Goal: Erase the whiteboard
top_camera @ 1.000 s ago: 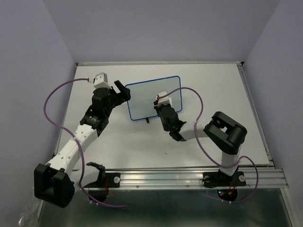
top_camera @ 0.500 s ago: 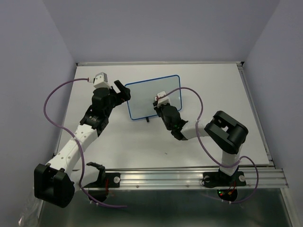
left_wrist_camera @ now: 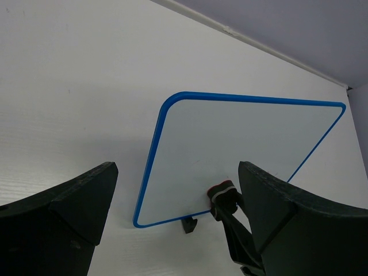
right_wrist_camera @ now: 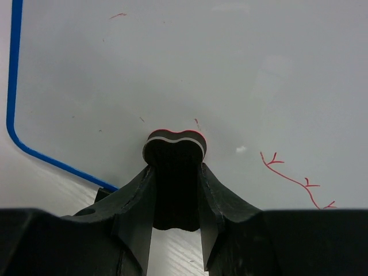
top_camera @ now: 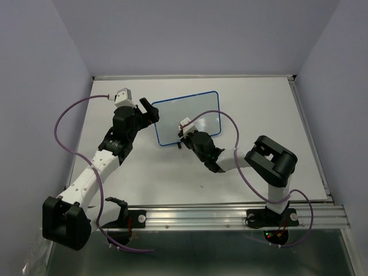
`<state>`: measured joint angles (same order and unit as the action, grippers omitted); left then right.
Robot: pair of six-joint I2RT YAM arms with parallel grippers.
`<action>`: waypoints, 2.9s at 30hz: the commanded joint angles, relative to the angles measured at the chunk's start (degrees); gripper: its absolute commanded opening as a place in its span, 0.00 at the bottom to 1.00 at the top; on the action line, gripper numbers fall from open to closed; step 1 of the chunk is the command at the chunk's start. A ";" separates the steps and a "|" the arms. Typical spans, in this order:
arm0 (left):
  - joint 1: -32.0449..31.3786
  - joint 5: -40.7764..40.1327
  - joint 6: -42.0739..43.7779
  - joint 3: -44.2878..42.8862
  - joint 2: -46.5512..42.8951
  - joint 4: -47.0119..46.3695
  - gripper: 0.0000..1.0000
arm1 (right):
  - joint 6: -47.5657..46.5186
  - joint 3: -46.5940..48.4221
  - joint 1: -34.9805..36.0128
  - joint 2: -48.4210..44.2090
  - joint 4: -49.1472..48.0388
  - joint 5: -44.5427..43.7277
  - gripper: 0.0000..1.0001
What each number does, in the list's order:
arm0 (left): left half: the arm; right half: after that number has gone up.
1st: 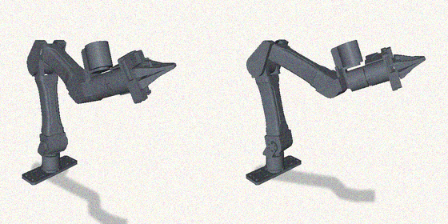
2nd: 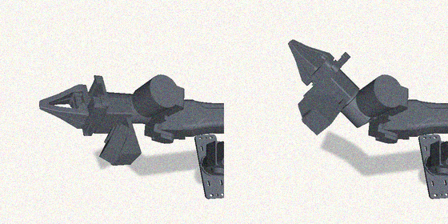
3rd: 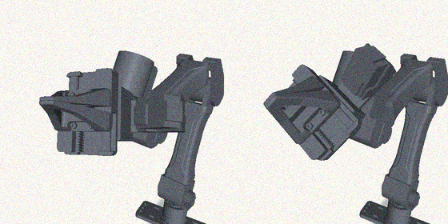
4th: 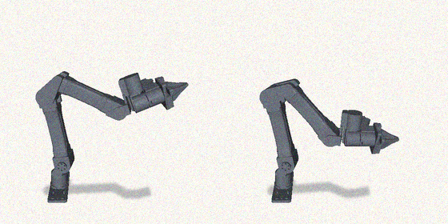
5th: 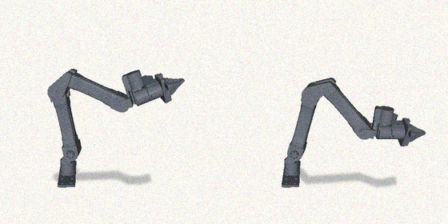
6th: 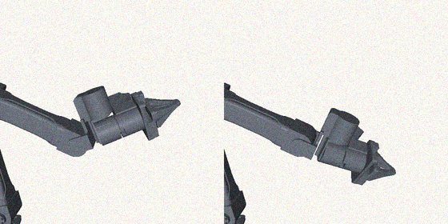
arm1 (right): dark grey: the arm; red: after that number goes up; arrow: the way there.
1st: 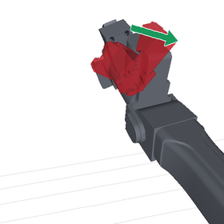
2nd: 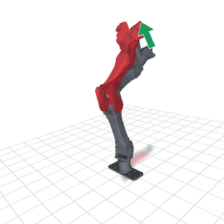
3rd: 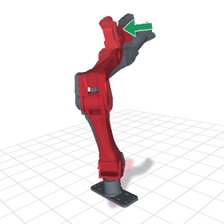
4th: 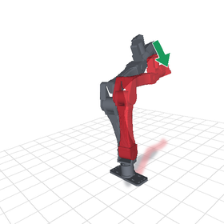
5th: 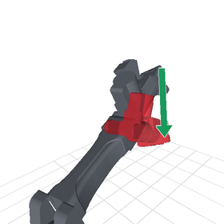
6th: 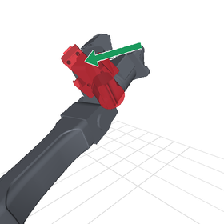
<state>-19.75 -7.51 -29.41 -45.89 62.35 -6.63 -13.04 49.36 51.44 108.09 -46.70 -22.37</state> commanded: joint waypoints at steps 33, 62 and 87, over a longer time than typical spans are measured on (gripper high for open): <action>0.15 0.04 0.76 -0.61 -1.70 -1.89 0.99 | 11.45 0.56 0.33 0.72 0.20 -12.35 0.01; 0.15 0.13 0.58 -0.87 -1.35 -2.86 0.99 | 5.83 2.05 -5.47 -5.17 -6.21 -21.40 0.01; 0.15 0.48 1.28 -2.28 -0.47 -1.80 0.99 | 15.14 -4.36 -5.47 -2.27 -2.09 -4.79 0.01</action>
<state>-19.75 -7.49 -29.32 -45.89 62.15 -6.61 -1.80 45.91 45.82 105.06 -49.12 -29.21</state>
